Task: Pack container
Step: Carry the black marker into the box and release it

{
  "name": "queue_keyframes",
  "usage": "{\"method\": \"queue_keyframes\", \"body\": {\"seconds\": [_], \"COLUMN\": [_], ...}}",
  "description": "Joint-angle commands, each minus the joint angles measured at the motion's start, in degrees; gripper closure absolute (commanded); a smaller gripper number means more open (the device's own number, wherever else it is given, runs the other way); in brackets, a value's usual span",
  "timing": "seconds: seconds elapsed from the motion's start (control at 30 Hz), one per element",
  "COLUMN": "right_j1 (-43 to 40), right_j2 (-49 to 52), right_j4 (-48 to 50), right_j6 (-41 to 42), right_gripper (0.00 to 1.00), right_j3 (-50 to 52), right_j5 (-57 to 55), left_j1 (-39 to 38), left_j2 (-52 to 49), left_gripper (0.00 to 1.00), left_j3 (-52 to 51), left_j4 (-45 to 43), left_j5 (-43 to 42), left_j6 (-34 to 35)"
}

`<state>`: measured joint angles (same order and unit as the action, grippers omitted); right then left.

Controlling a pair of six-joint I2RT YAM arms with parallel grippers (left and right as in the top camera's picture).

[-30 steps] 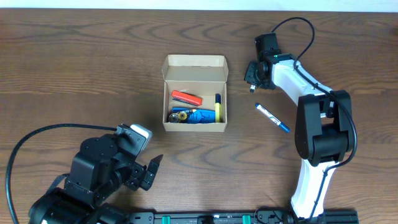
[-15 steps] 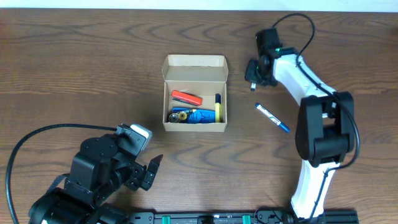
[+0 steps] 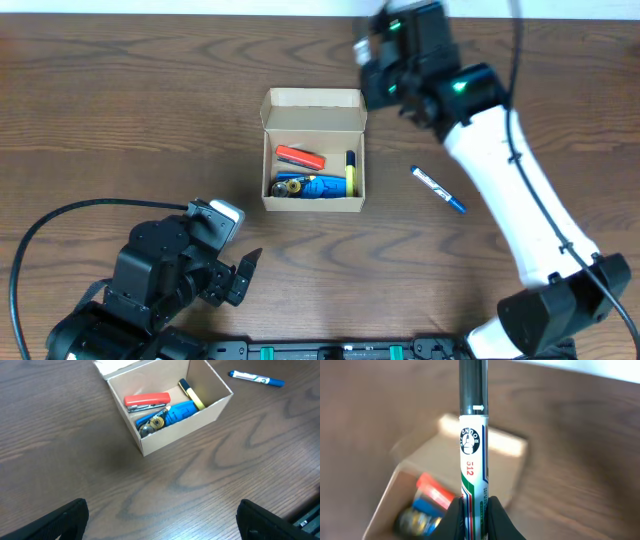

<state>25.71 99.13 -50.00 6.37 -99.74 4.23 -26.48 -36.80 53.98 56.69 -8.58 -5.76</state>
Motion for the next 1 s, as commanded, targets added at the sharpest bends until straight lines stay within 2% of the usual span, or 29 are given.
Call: {"method": "queue_keyframes", "body": {"seconds": [0.0, 0.13, 0.23, 0.4, 0.5, 0.83, 0.87, 0.9, 0.97], "right_j1": [3.43, 5.92, 6.64, 6.6, 6.64, 6.62, 6.62, 6.64, 6.64], "right_j2": [1.62, 1.66, 1.66, 1.75, 1.75, 1.81, 1.81, 1.81, 1.77], "right_j4": [-2.51, -5.42, -5.51, -2.67, 0.59, 12.17, 12.5, 12.57, 12.81], "right_j6": [-15.37, -30.71, -41.13, -52.78, -56.68, -56.81, -56.78, -56.65, -55.41], "right_gripper": [0.99, 0.99, 0.99, 0.99, 0.98, 0.98, 0.87, 0.62, 0.53], "right_j3": [1.57, 4.33, 7.72, 15.19, 19.28, 26.62, 26.73, 26.73, 26.62], "right_j5": [2.29, 3.19, 8.37, 15.15, 15.56, 15.78, 15.78, 15.89, 16.22], "left_j1": [-0.22, -0.22, -0.22, -0.22, -0.22, -0.22, -0.22, -0.22, -0.22], "left_j2": [0.15, 0.15, 0.15, 0.15, 0.15, 0.15, 0.15, 0.15, 0.15], "left_gripper": [0.05, 0.05, 0.05, 0.05, 0.05, 0.05, 0.05, 0.05, 0.05], "left_j3": [0.94, 0.94, 0.94, 0.94, 0.94, 0.94, 0.94, 0.94, 0.94], "left_j4": [0.13, 0.13, 0.13, 0.13, 0.13, 0.13, 0.13, 0.13, 0.13], "left_j5": [0.22, 0.22, 0.22, 0.22, 0.22, 0.22, 0.22, 0.22, 0.22], "left_j6": [0.66, 0.66, 0.66, 0.66, 0.66, 0.66, 0.63, 0.66, 0.66]}}
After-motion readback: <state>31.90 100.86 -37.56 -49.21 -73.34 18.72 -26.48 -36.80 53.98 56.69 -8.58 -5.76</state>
